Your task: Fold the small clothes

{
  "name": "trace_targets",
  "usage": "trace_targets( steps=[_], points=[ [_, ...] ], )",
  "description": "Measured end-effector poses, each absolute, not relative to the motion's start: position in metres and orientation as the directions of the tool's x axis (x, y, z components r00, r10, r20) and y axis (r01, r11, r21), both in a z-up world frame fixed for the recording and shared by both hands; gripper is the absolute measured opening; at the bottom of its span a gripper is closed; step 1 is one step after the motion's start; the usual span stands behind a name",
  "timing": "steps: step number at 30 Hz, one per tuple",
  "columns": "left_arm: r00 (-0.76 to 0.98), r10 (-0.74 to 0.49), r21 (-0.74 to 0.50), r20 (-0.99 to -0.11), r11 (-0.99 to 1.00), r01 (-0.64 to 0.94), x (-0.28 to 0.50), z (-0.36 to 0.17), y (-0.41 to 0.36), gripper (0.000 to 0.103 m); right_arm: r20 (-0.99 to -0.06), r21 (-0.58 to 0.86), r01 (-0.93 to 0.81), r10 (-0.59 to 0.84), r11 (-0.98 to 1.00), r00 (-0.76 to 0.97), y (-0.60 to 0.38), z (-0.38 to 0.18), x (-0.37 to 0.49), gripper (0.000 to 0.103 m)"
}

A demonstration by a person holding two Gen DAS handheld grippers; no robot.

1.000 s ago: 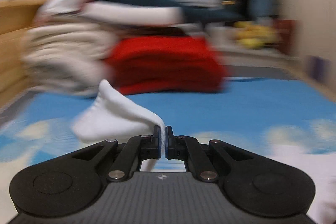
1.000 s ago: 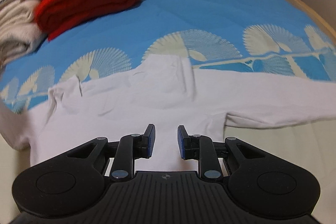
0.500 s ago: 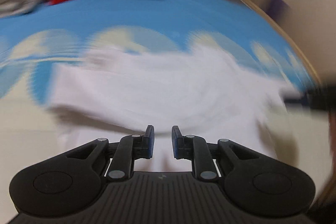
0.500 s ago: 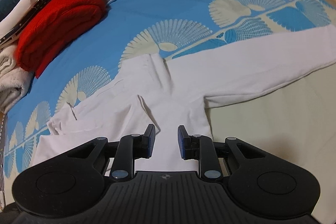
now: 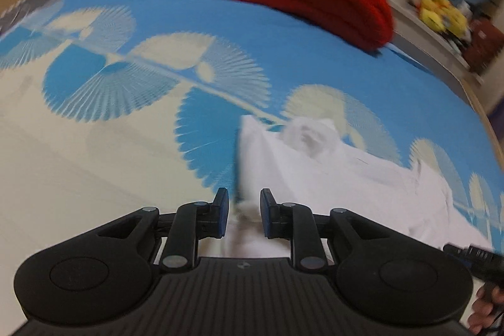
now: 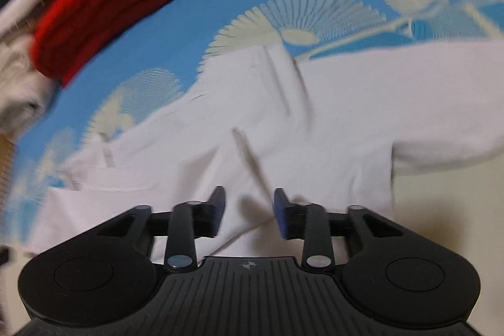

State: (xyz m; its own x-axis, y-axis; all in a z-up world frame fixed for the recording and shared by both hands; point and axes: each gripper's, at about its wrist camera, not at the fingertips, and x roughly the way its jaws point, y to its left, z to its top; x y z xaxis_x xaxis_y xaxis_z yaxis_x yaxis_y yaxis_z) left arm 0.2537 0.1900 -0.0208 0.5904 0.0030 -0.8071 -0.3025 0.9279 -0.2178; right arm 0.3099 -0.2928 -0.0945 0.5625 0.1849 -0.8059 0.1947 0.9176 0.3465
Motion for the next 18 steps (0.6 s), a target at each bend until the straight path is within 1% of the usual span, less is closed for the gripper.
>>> trace_targets(
  steps=[4, 5, 6, 7, 8, 10, 11, 12, 15, 16, 17, 18],
  points=[
    [0.566, -0.027, -0.278, -0.824, 0.89, -0.361, 0.259, -0.029, 0.213, 0.024, -0.821, 0.308, 0.123, 0.198, 0.943, 0.535, -0.284, -0.106, 0.327, 0.04],
    [0.566, -0.028, -0.282, -0.824, 0.887, -0.366, 0.26, -0.03, 0.215, 0.025, -0.825, 0.287, 0.104, 0.19, 0.952, 0.533, -0.282, -0.107, 0.328, 0.037],
    [0.566, -0.024, -0.28, -0.824, 0.886, -0.369, 0.26, -0.031, 0.216, 0.027, -0.825, 0.264, 0.084, 0.18, 0.961, 0.536, -0.279, -0.109, 0.33, 0.032],
    [0.564, -0.02, -0.276, -0.826, 0.886, -0.373, 0.261, -0.032, 0.215, 0.028, -0.822, 0.252, 0.062, 0.18, 0.966, 0.54, -0.276, -0.109, 0.33, 0.01],
    [0.561, -0.018, -0.276, -0.828, 0.884, -0.378, 0.262, -0.033, 0.215, 0.028, -0.819, 0.241, 0.05, 0.176, 0.969, 0.546, -0.274, -0.108, 0.331, 0.0],
    [0.563, -0.012, -0.278, -0.827, 0.879, -0.389, 0.262, -0.035, 0.214, 0.028, -0.794, 0.243, 0.049, 0.17, 0.969, 0.584, -0.275, -0.1, 0.329, 0.0],
    [0.563, -0.005, -0.274, -0.826, 0.877, -0.394, 0.263, -0.035, 0.213, 0.028, -0.767, 0.264, 0.056, 0.174, 0.963, 0.618, -0.279, -0.09, 0.326, 0.0],
    [0.565, 0.0, -0.272, -0.825, 0.876, -0.397, 0.264, -0.036, 0.213, 0.028, -0.734, 0.284, 0.065, 0.173, 0.957, 0.657, -0.283, -0.079, 0.325, 0.0],
    [0.57, 0.0, -0.278, -0.822, 0.873, -0.4, 0.267, -0.036, 0.209, 0.028, -0.592, 0.339, 0.098, 0.131, 0.936, 0.795, -0.304, -0.036, 0.312, 0.0],
    [0.57, -0.007, -0.283, -0.822, 0.873, -0.397, 0.268, -0.037, 0.207, 0.028, -0.571, 0.327, 0.126, 0.09, 0.936, 0.816, -0.311, -0.028, 0.308, 0.0],
    [0.569, -0.015, -0.288, -0.822, 0.873, -0.393, 0.27, -0.038, 0.204, 0.028, -0.577, 0.299, 0.174, 0.032, 0.938, 0.816, -0.318, -0.026, 0.307, 0.0],
    [0.566, -0.021, -0.29, -0.824, 0.874, -0.389, 0.271, -0.039, 0.202, 0.03, -0.604, 0.269, 0.217, -0.011, 0.938, 0.797, -0.324, -0.031, 0.309, 0.0]
  ],
)
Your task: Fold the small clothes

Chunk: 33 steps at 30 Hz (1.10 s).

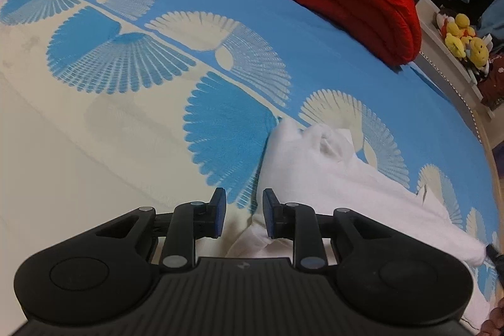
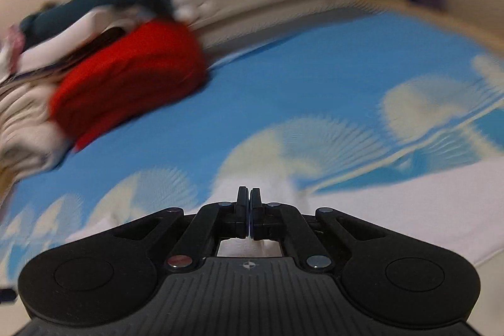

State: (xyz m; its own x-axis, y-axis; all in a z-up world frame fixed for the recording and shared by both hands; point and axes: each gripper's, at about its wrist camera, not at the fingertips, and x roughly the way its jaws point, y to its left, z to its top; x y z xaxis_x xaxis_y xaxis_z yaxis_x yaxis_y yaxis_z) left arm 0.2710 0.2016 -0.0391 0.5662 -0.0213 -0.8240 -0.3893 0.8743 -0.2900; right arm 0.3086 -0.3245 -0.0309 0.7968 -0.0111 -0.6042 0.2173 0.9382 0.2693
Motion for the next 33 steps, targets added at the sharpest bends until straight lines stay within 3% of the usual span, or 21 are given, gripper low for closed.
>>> trace_targets(
  steps=[4, 8, 10, 13, 15, 17, 19, 22, 26, 29, 32, 33],
  points=[
    [0.549, -0.038, -0.281, -0.835, 0.887, -0.366, 0.278, -0.049, 0.187, 0.033, -0.701, 0.232, 0.361, -0.102, 0.903, 0.705, -0.352, -0.06, 0.315, 0.0],
    [0.526, -0.064, -0.285, -0.848, 0.892, -0.351, 0.286, -0.062, 0.175, 0.036, -0.609, 0.282, 0.343, -0.108, 0.896, 0.786, -0.358, -0.045, 0.311, 0.0],
    [0.512, -0.08, -0.285, -0.855, 0.897, -0.336, 0.289, -0.069, 0.169, 0.044, -0.567, 0.289, 0.303, -0.093, 0.908, 0.818, -0.355, -0.037, 0.309, 0.0],
    [0.47, -0.08, -0.244, -0.879, 0.922, -0.299, 0.293, -0.08, 0.159, 0.045, -0.674, 0.308, 0.314, -0.027, 0.898, 0.739, -0.366, -0.055, 0.324, 0.001],
    [0.418, -0.006, -0.129, -0.908, 0.955, -0.267, 0.294, -0.091, 0.151, 0.044, -0.742, 0.282, 0.369, -0.042, 0.886, 0.669, -0.371, -0.066, 0.329, 0.002],
    [0.374, 0.043, -0.052, -0.927, 0.969, -0.242, 0.293, -0.101, 0.149, 0.028, -0.753, 0.261, 0.436, -0.101, 0.861, 0.65, -0.379, -0.067, 0.327, 0.005],
    [0.373, 0.015, -0.082, -0.928, 0.967, -0.242, 0.29, -0.104, 0.153, 0.002, -0.739, 0.279, 0.482, -0.136, 0.83, 0.66, -0.388, -0.061, 0.323, 0.013],
    [0.375, 0.065, -0.034, -0.925, 0.967, -0.251, 0.287, -0.101, 0.153, 0.001, -0.709, 0.331, 0.47, -0.114, 0.818, 0.696, -0.389, -0.054, 0.319, 0.019],
    [0.371, 0.08, -0.048, -0.925, 0.945, -0.323, 0.286, -0.096, 0.156, 0.002, -0.742, 0.435, 0.376, 0.09, 0.818, 0.664, -0.383, -0.077, 0.329, 0.02],
    [0.474, 0.029, -0.157, -0.88, 0.925, -0.347, 0.283, -0.077, 0.159, 0.002, -0.876, 0.28, 0.425, 0.048, 0.861, 0.48, -0.371, -0.109, 0.337, 0.019],
    [0.55, -0.2, -0.395, -0.811, 0.88, -0.263, 0.284, -0.069, 0.161, 0.002, -0.866, 0.297, 0.442, 0.044, 0.846, 0.499, -0.371, -0.106, 0.335, 0.02],
    [0.535, -0.231, -0.41, -0.813, 0.879, -0.243, 0.285, -0.072, 0.158, 0.003, -0.853, 0.307, 0.425, 0.047, 0.851, 0.52, -0.369, -0.102, 0.334, 0.02]
  ],
)
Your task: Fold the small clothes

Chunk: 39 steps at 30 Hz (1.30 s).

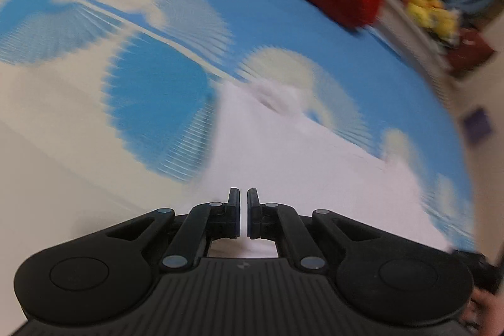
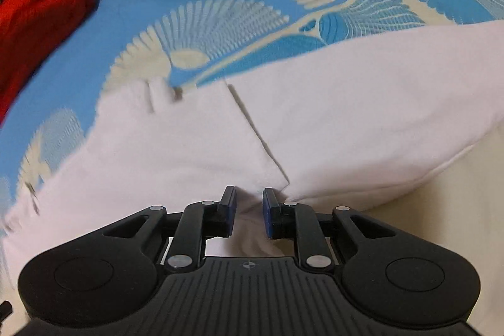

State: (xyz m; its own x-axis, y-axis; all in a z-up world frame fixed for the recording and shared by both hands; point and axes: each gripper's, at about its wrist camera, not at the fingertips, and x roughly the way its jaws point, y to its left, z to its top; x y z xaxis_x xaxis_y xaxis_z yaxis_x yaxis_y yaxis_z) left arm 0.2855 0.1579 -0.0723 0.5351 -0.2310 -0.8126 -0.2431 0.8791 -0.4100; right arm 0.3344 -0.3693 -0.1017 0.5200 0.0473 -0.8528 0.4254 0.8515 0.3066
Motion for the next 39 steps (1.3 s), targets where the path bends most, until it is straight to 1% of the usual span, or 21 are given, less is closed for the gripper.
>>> trace_targets(
  steps=[1, 2, 3, 5, 6, 9, 11, 14, 15, 16, 18, 22, 26, 32, 39],
  points=[
    [0.495, -0.213, -0.369, -0.842, 0.897, -0.242, 0.287, -0.079, 0.154, 0.005, -0.845, 0.308, 0.411, 0.049, 0.858, 0.532, -0.368, -0.1, 0.335, 0.022],
    [0.412, -0.133, -0.256, -0.901, 0.931, -0.26, 0.289, -0.093, 0.15, 0.005, -0.851, 0.301, 0.409, 0.048, 0.861, 0.524, -0.368, -0.101, 0.335, 0.024],
    [0.34, -0.058, -0.163, -0.938, 0.944, -0.286, 0.29, -0.107, 0.15, 0.002, -0.867, 0.288, 0.429, 0.043, 0.856, 0.497, -0.369, -0.104, 0.334, 0.025],
    [0.352, -0.078, -0.208, -0.933, 0.914, -0.349, 0.286, -0.108, 0.159, 0.002, -0.886, 0.291, 0.478, 0.045, 0.829, 0.462, -0.376, -0.104, 0.333, 0.025],
    [0.362, -0.069, -0.205, -0.93, 0.913, -0.352, 0.286, -0.102, 0.159, 0.002, -0.882, 0.309, 0.493, 0.051, 0.813, 0.468, -0.379, -0.101, 0.332, 0.025],
    [0.414, 0.033, -0.109, -0.91, 0.944, -0.313, 0.285, -0.085, 0.15, 0.004, -0.85, 0.325, 0.489, 0.024, 0.809, 0.526, -0.389, -0.08, 0.326, 0.025],
    [0.418, 0.018, -0.125, -0.908, 0.942, -0.311, 0.284, -0.082, 0.15, 0.005, -0.832, 0.316, 0.487, -0.01, 0.814, 0.555, -0.397, -0.069, 0.321, 0.028],
    [0.433, -0.002, -0.137, -0.902, 0.95, -0.282, 0.286, -0.074, 0.142, 0.007, -0.825, 0.322, 0.505, -0.025, 0.801, 0.564, -0.414, -0.065, 0.313, 0.029],
    [0.443, 0.003, -0.126, -0.897, 0.957, -0.262, 0.286, -0.07, 0.137, 0.012, -0.827, 0.317, 0.515, -0.033, 0.796, 0.561, -0.419, -0.063, 0.309, 0.029],
    [0.456, 0.008, -0.114, -0.89, 0.964, -0.239, 0.285, -0.065, 0.131, 0.022, -0.829, 0.313, 0.524, -0.041, 0.792, 0.558, -0.424, -0.062, 0.307, 0.029],
    [0.487, 0.018, -0.09, -0.873, 0.976, -0.197, 0.284, -0.056, 0.117, 0.03, -0.828, 0.313, 0.545, -0.057, 0.778, 0.558, -0.437, -0.061, 0.301, 0.029],
    [0.524, 0.033, -0.038, -0.851, 0.991, -0.125, 0.279, -0.045, 0.091, 0.03, -0.82, 0.324, 0.585, -0.087, 0.744, 0.565, -0.461, -0.055, 0.288, 0.029],
    [0.53, 0.011, -0.019, -0.848, 0.998, -0.052, 0.272, -0.041, 0.064, 0.03, -0.814, 0.339, 0.644, -0.129, 0.686, 0.566, -0.487, -0.058, 0.274, 0.029],
    [0.526, -0.028, -0.011, -0.85, 0.999, 0.035, 0.262, -0.043, 0.038, 0.033, -0.831, 0.333, 0.748, -0.197, 0.575, 0.521, -0.551, -0.083, 0.249, 0.029],
    [0.517, -0.042, -0.005, -0.855, 0.997, 0.072, 0.261, -0.044, 0.022, 0.034, -0.846, 0.342, 0.843, -0.255, 0.415, 0.469, -0.619, -0.116, 0.218, 0.029]
  ],
)
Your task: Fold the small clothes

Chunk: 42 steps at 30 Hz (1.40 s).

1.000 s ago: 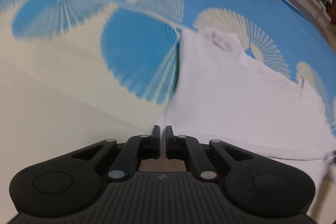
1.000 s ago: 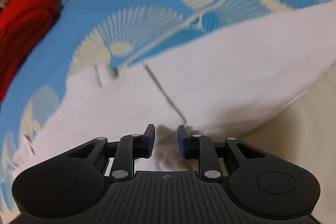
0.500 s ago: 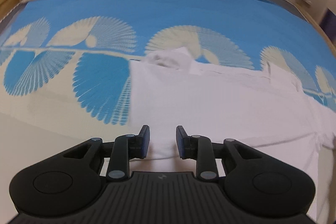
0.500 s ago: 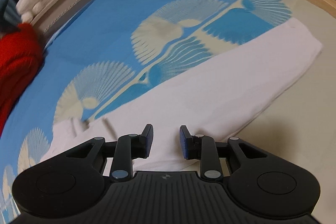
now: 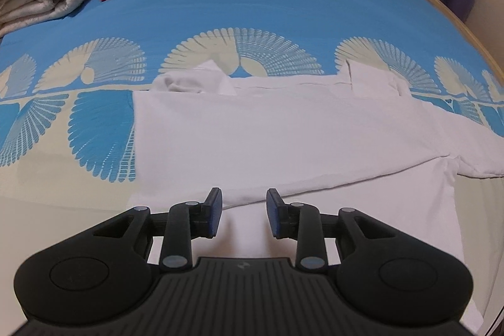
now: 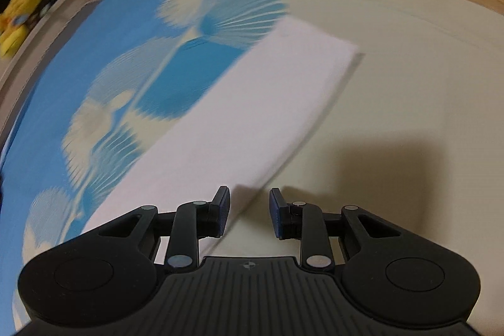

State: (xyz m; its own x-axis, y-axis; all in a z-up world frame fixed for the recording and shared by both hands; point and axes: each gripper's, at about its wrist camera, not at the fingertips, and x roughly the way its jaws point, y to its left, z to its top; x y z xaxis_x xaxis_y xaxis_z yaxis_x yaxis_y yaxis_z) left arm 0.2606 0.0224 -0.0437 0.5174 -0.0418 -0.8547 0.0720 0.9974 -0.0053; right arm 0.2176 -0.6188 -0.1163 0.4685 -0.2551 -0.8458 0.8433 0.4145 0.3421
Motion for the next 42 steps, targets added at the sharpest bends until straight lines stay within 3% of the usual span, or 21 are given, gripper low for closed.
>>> trace_targets(
  steps=[19, 22, 26, 33, 38, 42],
  points=[
    [0.485, -0.021, 0.024, -0.874, 0.996, 0.086, 0.263, -0.058, 0.014, 0.035, -0.768, 0.445, 0.843, -0.356, 0.304, 0.533, -0.639, -0.133, 0.213, 0.028],
    [0.486, -0.02, 0.022, -0.874, 0.996, 0.081, 0.263, -0.057, 0.016, 0.035, -0.77, 0.433, 0.852, -0.37, 0.295, 0.52, -0.638, -0.133, 0.214, 0.023],
    [0.485, -0.019, 0.023, -0.874, 0.997, 0.08, 0.263, -0.057, 0.017, 0.035, -0.763, 0.408, 0.857, -0.398, 0.315, 0.51, -0.636, -0.135, 0.215, 0.005],
    [0.486, -0.011, 0.025, -0.874, 0.997, 0.067, 0.262, -0.056, 0.025, 0.035, -0.742, 0.32, 0.88, -0.485, 0.351, 0.464, -0.618, -0.125, 0.223, 0.004],
    [0.496, 0.001, 0.012, -0.868, 1.0, 0.018, 0.263, -0.049, 0.044, 0.035, -0.59, 0.216, 0.798, -0.576, 0.562, 0.565, -0.562, -0.075, 0.258, 0.004],
    [0.51, 0.018, -0.023, -0.86, 0.997, -0.074, 0.266, -0.038, 0.069, 0.035, -0.391, 0.146, 0.529, -0.442, 0.836, 0.807, -0.454, -0.018, 0.289, 0.004]
  ],
)
